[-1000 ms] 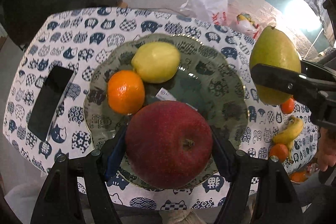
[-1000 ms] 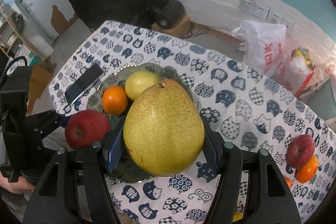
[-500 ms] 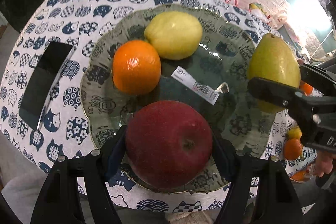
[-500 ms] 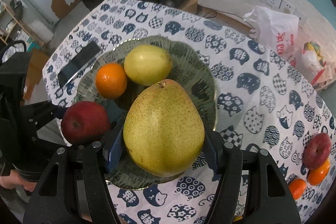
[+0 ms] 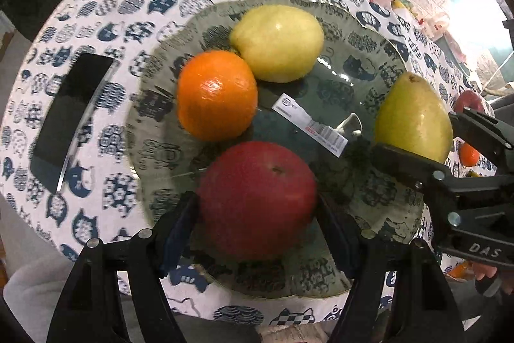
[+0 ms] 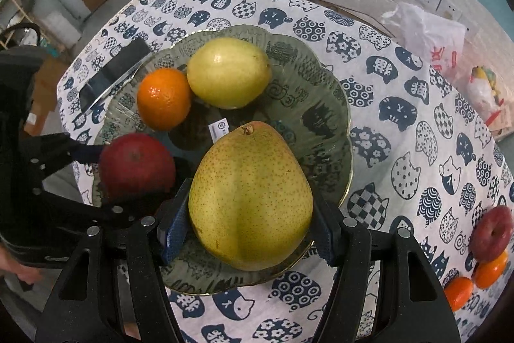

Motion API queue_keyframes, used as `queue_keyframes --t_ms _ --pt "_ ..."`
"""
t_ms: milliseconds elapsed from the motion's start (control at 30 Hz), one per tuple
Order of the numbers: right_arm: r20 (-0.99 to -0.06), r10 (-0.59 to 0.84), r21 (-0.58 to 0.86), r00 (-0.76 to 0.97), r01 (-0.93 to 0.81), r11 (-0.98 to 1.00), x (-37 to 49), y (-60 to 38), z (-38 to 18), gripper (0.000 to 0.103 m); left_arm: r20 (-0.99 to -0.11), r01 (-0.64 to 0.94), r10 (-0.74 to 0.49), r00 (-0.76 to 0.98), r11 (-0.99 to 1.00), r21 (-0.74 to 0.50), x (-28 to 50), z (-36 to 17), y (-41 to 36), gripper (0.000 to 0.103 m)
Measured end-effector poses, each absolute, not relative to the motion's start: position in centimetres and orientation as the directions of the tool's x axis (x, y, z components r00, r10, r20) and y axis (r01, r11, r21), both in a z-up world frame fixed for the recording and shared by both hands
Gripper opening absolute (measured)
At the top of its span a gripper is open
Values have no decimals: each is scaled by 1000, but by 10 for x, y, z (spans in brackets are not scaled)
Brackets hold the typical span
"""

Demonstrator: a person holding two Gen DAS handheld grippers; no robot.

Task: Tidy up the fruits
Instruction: 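Lower the red apple with the left tool onto the plate while the right tool lowers the pear, then open both tools and lift them away from the plate toward the loose fruit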

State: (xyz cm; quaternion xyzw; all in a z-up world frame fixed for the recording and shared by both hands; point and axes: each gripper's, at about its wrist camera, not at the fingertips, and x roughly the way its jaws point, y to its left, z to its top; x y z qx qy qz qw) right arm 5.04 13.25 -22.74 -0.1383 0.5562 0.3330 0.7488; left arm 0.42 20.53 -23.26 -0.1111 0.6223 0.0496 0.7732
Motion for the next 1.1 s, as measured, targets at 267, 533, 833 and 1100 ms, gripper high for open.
queue_keyframes --t_ms 267,533,833,1100 --pt "-929 347 190 126 -644 741 50 137 -233 66 -969 -245 -63 237 962 -123 -7 -223 220 81" --pt "-911 387 233 145 -593 771 60 119 -220 66 -969 -200 -44 244 975 -95 -6 -215 203 81" --pt "-892 420 261 165 -572 778 57 106 -201 69 -958 -144 -20 286 988 -64 -5 -196 182 81" --pt "-866 442 258 233 -549 795 53 81 -165 74 -946 -106 -32 323 992 -70 -5 -177 160 81"
